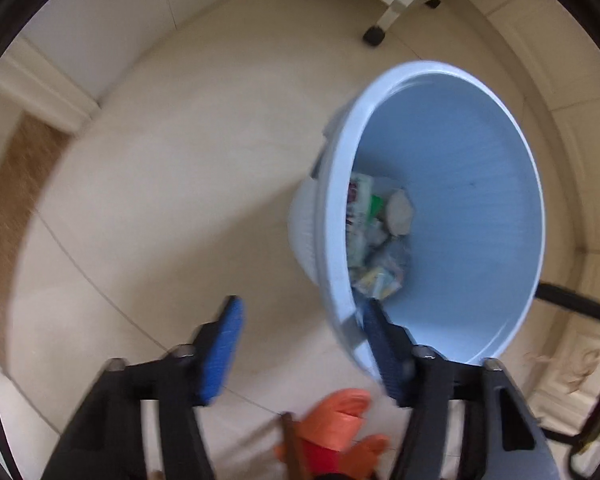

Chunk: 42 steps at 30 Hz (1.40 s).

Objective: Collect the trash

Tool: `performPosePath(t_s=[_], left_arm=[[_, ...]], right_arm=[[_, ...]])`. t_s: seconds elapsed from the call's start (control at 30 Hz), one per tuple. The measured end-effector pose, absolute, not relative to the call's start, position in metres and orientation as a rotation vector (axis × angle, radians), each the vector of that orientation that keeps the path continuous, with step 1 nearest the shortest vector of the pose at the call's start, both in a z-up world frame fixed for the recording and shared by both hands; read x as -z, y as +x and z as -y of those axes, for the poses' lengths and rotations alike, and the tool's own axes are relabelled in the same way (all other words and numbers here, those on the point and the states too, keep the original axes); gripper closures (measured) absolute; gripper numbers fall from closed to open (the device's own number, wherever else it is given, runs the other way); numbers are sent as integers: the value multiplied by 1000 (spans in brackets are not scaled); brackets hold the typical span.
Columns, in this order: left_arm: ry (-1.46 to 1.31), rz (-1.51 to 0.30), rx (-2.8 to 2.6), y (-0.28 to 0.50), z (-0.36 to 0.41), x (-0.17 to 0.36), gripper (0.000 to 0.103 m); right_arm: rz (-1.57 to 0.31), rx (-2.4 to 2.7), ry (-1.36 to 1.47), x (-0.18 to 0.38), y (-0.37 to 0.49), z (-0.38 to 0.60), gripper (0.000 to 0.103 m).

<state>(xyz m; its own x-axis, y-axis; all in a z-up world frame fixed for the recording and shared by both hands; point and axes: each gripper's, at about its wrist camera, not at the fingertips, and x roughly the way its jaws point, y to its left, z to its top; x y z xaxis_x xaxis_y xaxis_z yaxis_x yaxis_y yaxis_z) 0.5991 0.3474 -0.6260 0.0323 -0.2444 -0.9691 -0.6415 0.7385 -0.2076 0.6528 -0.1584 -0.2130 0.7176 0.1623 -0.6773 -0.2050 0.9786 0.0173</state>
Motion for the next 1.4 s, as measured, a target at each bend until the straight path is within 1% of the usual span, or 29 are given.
performPosePath(t_s=[0.03,0.07,0.1,0.27,0.33,0.43,0.5,0.6,0.67,0.77,0.83,0.97,1.03,1.07,1.1,1.13,1.17,1.2,1.23,1.3,1.37,1.4], left_arm=[[-754,-1551,-342,606,-347,630,63],[-752,-1553,-331,610,-347,633,76],[-757,-1544,-307,617,-344,634,85],[-747,-1546,-314,634,-349,637,86],[-751,-1535,-314,627,-346,637,86],[-757,-1527,-320,625,-352,640,87],[-753,-1528,-327,617,-353,642,88],[-736,-1538,-344,611,-348,642,89],[-749,-1539,-344,603,-349,642,89],[-719,-1550,-348,613,-338,641,88],[-733,-1540,-351,615,-342,642,88],[-767,-1524,-344,610,-346,645,88],[-779,-1517,-342,611,-349,647,87],[-793,-1501,-345,610,-351,645,82],[-820,-1470,-338,610,-355,642,77],[-837,-1441,-329,610,-355,642,61],[-835,-1420,-335,608,-359,637,47],[-820,-1403,-348,605,-360,635,45],[-791,-1393,-364,606,-362,630,44],[-775,-1383,-367,599,-363,628,44],[-765,-1356,-383,593,-367,614,44],[-753,-1337,-394,590,-368,604,44]], right_arm=[[-725,-202,-56,211,649,155,77],[-714,-215,-43,209,646,152,77],[-716,-228,-37,207,645,148,77],[-637,-337,-68,189,614,98,77],[-616,-411,-75,186,598,69,77],[-624,-545,-77,192,578,20,77],[-643,-615,-89,207,568,-12,77],[-732,-705,-106,251,560,-57,77],[-809,-762,-151,290,557,-89,77],[-923,-825,-204,351,555,-128,77],[-1030,-865,-230,396,555,-151,77],[-1104,-892,-242,440,557,-173,77],[-1138,-902,-218,450,559,-177,76],[-1142,-903,-207,452,558,-173,76],[-1134,-907,-200,451,557,-172,69],[-1126,-911,-194,448,553,-169,65],[-1116,-909,-188,444,553,-165,56],[-1102,-910,-182,441,548,-167,49],[-1090,-910,-180,437,547,-166,46],[-1060,-896,-192,422,542,-161,45],[-1026,-887,-191,405,534,-154,41],[-996,-882,-195,395,529,-151,41]])
